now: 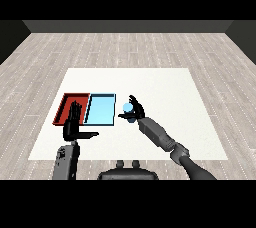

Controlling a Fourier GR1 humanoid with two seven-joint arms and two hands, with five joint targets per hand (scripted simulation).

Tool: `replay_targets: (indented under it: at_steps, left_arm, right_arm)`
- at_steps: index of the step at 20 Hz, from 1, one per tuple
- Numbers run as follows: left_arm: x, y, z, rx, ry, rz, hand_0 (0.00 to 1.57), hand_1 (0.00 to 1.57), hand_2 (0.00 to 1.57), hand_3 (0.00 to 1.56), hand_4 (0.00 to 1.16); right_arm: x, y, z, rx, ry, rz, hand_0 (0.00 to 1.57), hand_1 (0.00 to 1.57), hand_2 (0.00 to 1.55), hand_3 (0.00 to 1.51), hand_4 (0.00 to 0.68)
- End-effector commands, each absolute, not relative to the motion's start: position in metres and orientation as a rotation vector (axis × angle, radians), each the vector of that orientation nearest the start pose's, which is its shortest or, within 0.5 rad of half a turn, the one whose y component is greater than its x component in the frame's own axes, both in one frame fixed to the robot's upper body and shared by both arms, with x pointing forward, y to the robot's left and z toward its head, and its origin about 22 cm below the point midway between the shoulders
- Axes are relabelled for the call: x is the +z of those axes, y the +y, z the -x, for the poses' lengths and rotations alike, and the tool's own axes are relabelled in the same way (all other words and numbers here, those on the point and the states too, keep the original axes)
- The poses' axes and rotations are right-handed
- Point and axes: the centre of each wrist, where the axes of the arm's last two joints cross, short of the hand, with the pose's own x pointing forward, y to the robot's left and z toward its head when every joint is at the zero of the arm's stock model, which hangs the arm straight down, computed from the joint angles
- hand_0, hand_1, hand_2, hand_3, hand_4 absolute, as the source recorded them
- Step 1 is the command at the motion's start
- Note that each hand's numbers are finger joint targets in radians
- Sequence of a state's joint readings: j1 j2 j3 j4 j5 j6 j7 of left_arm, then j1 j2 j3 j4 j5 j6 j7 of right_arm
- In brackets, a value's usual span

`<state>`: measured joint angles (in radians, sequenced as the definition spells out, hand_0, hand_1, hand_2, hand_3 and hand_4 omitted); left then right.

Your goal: Pick the blue can and put it in the blue box

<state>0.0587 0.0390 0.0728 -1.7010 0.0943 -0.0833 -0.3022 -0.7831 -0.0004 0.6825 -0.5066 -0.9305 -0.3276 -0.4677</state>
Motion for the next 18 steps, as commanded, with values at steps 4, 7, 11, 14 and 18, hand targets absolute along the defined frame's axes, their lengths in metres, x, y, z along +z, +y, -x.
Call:
replay_targets:
  at_steps: [4,7,11,14,18]
  left_arm:
    - [0.023,0.262,-0.221,0.059,-1.954,0.002,0.0,0.0,0.0,0.0,0.0]
    - [0.032,0.269,-0.223,0.038,-1.944,0.004,0.0,0.0,0.0,0.0,0.0]
    - [0.025,0.263,-0.218,0.051,-1.95,0.04,0.0,0.0,0.0,0.0,0.0]
    - [0.005,0.238,-0.222,0.04,-1.942,0.041,0.0,0.0,0.0,0.0,0.0]
    - [0.011,0.247,-0.231,0.008,-1.943,0.068,0.0,0.0,0.0,0.0,0.0]
  right_arm:
    - [-0.05,-0.078,-0.355,0.228,-1.413,0.091,1.51,1.51,1.55,1.51,0.542]
    - [-0.057,-0.074,-0.345,0.252,-1.364,0.161,1.49,1.49,1.53,1.49,0.527]
    - [-0.052,-0.067,-0.344,0.262,-1.378,0.15,1.54,1.54,1.53,1.48,0.538]
    - [-0.036,-0.066,-0.359,0.216,-1.448,0.114,1.46,1.46,1.49,1.43,0.544]
    - [-0.019,-0.062,-0.357,0.292,-1.557,0.021,1.49,1.49,1.46,1.4,0.562]
